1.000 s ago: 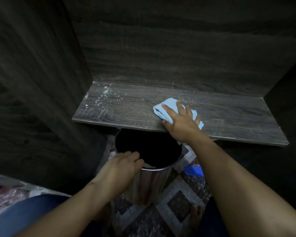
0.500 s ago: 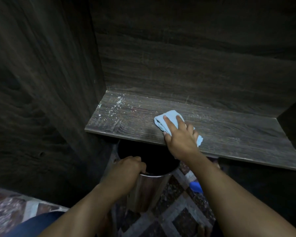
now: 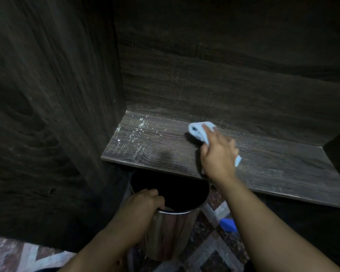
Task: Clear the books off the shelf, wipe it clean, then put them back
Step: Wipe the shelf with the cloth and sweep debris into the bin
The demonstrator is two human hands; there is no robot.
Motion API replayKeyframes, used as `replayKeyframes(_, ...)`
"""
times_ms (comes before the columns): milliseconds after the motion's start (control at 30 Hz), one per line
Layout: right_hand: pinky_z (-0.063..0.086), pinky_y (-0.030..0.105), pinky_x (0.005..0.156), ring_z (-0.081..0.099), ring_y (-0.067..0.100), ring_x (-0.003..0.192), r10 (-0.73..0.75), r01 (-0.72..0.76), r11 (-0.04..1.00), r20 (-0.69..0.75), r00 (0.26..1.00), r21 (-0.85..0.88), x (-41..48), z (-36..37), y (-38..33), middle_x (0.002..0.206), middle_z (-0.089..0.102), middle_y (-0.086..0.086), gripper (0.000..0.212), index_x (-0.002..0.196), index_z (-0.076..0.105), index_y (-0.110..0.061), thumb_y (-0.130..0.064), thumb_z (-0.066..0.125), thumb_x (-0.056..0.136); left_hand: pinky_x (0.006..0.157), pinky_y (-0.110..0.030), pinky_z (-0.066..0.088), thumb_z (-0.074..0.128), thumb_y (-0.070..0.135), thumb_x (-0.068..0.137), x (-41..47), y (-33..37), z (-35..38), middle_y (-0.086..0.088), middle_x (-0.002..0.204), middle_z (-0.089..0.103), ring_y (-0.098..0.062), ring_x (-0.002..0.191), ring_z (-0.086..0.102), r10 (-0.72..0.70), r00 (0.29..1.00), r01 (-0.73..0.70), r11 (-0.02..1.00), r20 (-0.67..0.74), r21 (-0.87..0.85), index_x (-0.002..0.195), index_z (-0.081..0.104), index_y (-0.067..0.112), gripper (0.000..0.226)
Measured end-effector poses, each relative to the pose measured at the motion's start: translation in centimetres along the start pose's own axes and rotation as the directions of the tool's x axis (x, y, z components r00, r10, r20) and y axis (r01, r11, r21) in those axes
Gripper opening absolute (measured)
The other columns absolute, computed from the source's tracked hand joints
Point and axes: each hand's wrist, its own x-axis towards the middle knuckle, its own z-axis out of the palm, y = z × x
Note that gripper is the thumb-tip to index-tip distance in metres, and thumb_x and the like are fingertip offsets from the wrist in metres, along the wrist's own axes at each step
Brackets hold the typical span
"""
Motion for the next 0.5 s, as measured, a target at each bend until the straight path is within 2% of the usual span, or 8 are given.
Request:
replayKeyframes(100, 0.025, 0.047, 0.102, 0.03, 0.037, 0.126, 0.272, -0.265, 0.957, 0.051, 0.961, -0.118, 0.6, 0.2, 2.6, 0.157, 0.025, 0.002, 0.055, 0.147, 0.028, -0.04, -0.035, 0.044, 0.095, 0.067, -0.023, 0.029, 0.022, 0.054, 0.064, -0.1, -0.1, -0.4, 0.006, 0.087, 0.054, -0.013, 0.087, 0.051, 0.01, 1.0, -0.01, 1.0, -0.021, -0.026, 0.086, 0.064, 0.022, 0.057)
replayKeyframes(167, 0.023, 0.05, 0.104, 0.027, 0.038, 0.127, 0.309, -0.29, 0.943, 0.114, 0.944, -0.162, 0.2, 0.9, 3.3, 0.158, 0.019, 0.004, 0.056, 0.149, 0.022, -0.042, -0.041, 0.041, 0.096, 0.069, -0.022, 0.029, 0.019, 0.055, 0.062, -0.1, -0.2, -0.6, 0.004, 0.091, 0.056, -0.015, 0.09, 0.052, -0.002, 1.0, 0.002, 1.0, -0.005, -0.018, 0.09, 0.065, 0.021, 0.063)
replayKeyframes(333, 0.024, 0.047, 0.102, 0.027, 0.037, 0.125, 0.093, -0.066, 0.987, 0.186, 0.978, -0.143, -0.7, 1.9, 0.9, 0.16, 0.013, 0.006, 0.057, 0.151, 0.016, -0.043, -0.045, 0.037, 0.097, 0.07, -0.023, 0.03, 0.017, 0.055, 0.061, -0.1, 0.2, -1.1, 0.002, 0.093, 0.056, -0.017, 0.094, 0.052, -0.022, 1.0, 0.022, 1.0, -0.012, 0.0, 0.09, 0.064, 0.021, 0.065)
replayKeyframes(500, 0.023, 0.043, 0.099, 0.026, 0.033, 0.122, -0.107, 0.134, 0.987, 0.251, 0.962, -0.092, -2.4, 2.6, -1.8, 0.16, 0.013, 0.001, 0.056, 0.15, 0.018, -0.045, -0.045, 0.038, 0.097, 0.07, -0.023, 0.031, 0.018, 0.055, 0.062, 0.1, 0.4, -0.9, 0.001, 0.09, 0.055, -0.018, 0.092, 0.053, -0.022, 0.999, 0.022, 1.0, -0.023, 0.005, 0.086, 0.063, 0.02, 0.062)
